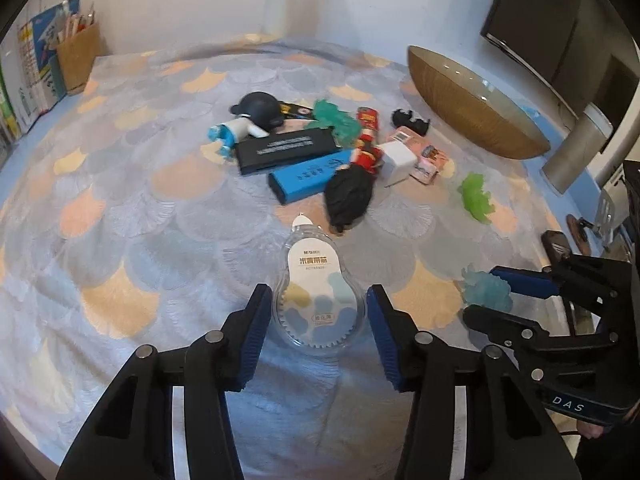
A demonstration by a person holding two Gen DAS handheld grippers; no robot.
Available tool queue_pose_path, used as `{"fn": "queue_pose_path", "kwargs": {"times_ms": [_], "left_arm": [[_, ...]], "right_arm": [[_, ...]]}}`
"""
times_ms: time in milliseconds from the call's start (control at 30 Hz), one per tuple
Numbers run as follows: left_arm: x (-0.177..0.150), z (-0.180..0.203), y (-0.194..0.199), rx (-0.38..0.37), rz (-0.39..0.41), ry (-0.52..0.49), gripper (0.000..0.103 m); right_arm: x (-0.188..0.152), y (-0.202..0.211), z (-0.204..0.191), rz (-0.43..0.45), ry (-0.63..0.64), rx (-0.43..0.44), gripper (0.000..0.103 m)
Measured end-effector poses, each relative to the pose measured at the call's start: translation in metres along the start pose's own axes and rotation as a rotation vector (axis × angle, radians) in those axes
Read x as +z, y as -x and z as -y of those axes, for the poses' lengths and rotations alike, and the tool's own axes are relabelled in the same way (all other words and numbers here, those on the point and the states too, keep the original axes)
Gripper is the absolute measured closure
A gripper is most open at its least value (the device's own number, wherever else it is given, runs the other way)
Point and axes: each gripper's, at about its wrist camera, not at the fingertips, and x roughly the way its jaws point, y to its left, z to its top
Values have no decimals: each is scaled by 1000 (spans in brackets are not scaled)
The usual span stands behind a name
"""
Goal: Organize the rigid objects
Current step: 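Grasp the white correction-tape dispenser with the left gripper while the right grasps the teal figure, then carry the dispenser and teal figure into the amber bowl and release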
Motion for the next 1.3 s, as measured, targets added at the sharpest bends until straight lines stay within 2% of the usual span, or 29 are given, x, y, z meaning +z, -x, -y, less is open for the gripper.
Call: {"fn": "queue_pose_path", "kwargs": {"times_ms": [167, 300, 433, 500, 600, 700, 800, 900, 1000, 1067, 1133, 1233, 1300], "left_arm": [[2, 3, 2, 18, 6, 18, 57], [11, 15, 21, 39, 65, -15, 57], [35, 33, 43, 4, 143, -67, 57], [59, 46, 52, -11, 184, -93, 57], [104, 67, 71, -33, 278, -122, 57], [156, 87, 82, -123, 342, -133, 57], [190, 110, 52, -161, 318, -124, 57], [193, 134, 4, -159, 238, -149, 57], [187, 153, -40, -161, 153, -175, 57], [187, 158, -56, -168, 126, -177, 57], [188, 162, -67, -165, 105, -180, 57], [188, 166, -69, -171, 111, -193, 56], [189, 165, -58, -146, 155, -203, 32]], "right_arm": [[-4, 10, 6, 18, -10, -3, 64], [2, 30, 20, 61, -49, -23, 64], [13, 63, 40, 147, -88, -46, 64], [21, 88, 57, 205, -104, -127, 64], [36, 128, 94, 279, -167, -196, 64], [52, 156, 125, 327, -220, -268, 64], [67, 151, 143, 324, -241, -287, 64], [76, 115, 161, 233, -264, -285, 64], [77, 85, 183, 168, -320, -228, 64], [77, 76, 193, 154, -346, -192, 64], [77, 70, 200, 137, -361, -191, 64], [77, 66, 211, 116, -395, -184, 63], [77, 71, 212, 128, -409, -190, 49]]}}
